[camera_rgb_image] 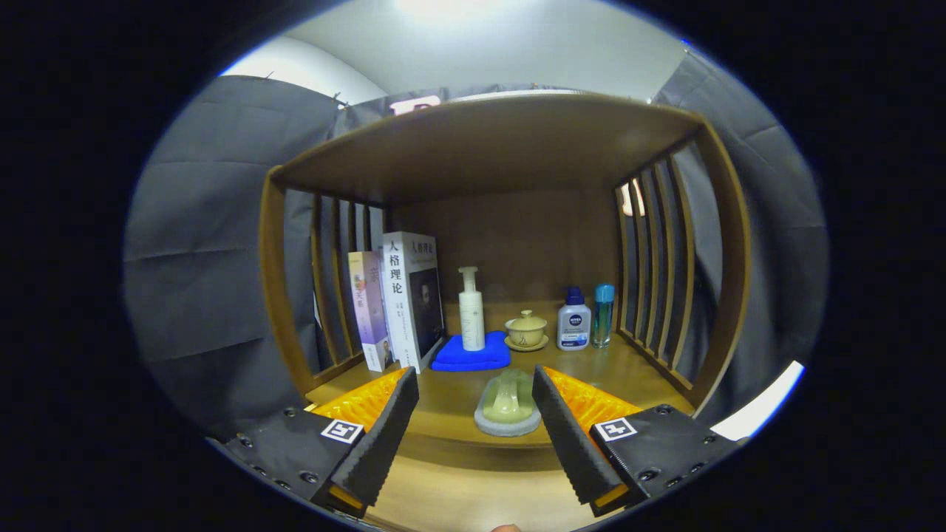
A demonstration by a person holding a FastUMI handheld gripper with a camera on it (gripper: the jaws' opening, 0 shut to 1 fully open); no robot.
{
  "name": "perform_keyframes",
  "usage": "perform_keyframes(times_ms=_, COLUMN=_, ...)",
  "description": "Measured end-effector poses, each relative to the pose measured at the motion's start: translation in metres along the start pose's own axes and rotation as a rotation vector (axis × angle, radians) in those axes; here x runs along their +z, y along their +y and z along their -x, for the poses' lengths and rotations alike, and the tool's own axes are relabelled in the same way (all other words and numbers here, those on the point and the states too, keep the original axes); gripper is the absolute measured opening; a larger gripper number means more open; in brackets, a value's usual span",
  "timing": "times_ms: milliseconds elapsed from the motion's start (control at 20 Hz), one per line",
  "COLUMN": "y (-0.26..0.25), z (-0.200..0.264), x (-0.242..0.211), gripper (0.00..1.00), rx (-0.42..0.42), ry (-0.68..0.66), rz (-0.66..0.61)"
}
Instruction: Pull open the drawer, take out the items inside it, and place them on the countertop above the cabinet.
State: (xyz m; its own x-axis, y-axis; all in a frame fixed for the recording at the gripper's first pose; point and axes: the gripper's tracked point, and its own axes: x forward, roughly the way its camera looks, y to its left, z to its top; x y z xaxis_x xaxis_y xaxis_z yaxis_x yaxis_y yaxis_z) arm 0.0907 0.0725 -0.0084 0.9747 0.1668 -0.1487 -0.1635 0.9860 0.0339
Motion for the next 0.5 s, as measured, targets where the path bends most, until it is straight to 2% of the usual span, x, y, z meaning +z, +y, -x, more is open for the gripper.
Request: perform_keyframes(times_ms=500, y=0.013, z=0.086, x=-0.039, gripper=0.98, rx=-0.038, ry=-0.135, rz=0.017)
